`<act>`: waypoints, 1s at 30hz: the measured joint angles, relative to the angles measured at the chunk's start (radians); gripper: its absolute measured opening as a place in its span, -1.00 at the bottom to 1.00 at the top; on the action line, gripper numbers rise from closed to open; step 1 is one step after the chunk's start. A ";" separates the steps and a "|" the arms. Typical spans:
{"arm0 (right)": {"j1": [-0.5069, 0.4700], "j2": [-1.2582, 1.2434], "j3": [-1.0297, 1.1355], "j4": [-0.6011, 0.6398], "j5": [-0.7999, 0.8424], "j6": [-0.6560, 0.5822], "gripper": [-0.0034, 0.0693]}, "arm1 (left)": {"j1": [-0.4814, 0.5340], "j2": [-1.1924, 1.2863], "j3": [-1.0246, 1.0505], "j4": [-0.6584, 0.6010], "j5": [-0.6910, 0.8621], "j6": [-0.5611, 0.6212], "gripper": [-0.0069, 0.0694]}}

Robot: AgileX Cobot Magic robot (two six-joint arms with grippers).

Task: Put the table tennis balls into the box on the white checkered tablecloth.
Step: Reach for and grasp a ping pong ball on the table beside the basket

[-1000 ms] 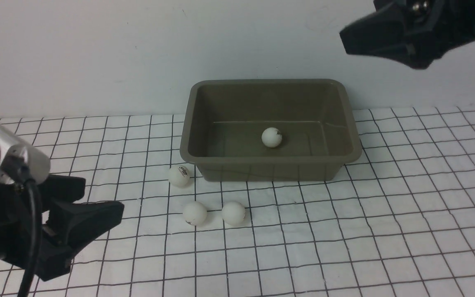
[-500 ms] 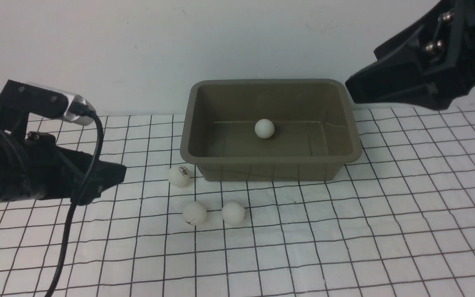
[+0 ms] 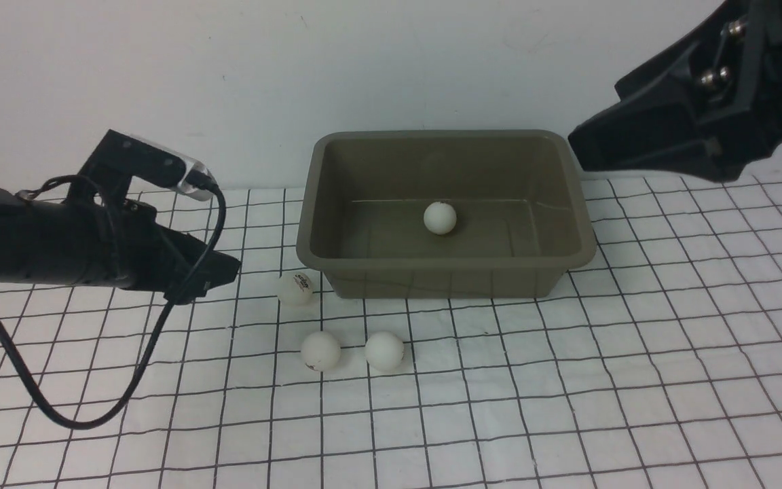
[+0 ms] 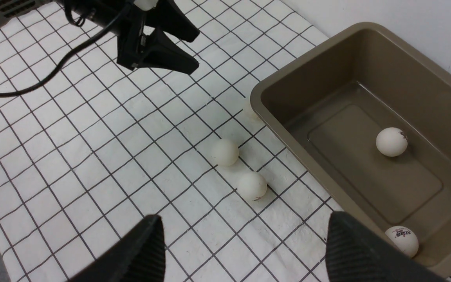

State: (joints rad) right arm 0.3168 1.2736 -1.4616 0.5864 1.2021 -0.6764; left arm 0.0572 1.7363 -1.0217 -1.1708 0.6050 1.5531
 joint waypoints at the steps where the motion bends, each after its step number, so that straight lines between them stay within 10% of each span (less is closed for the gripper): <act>1: 0.000 0.000 0.000 0.001 0.000 0.000 0.42 | 0.000 0.015 -0.012 0.000 0.011 0.006 0.44; 30: 0.000 0.000 0.000 0.001 0.002 0.002 0.42 | -0.128 0.220 -0.118 -0.029 -0.126 0.073 0.66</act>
State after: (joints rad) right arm 0.3168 1.2736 -1.4616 0.5873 1.2045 -0.6741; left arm -0.0704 1.9564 -1.1396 -1.1997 0.4793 1.6263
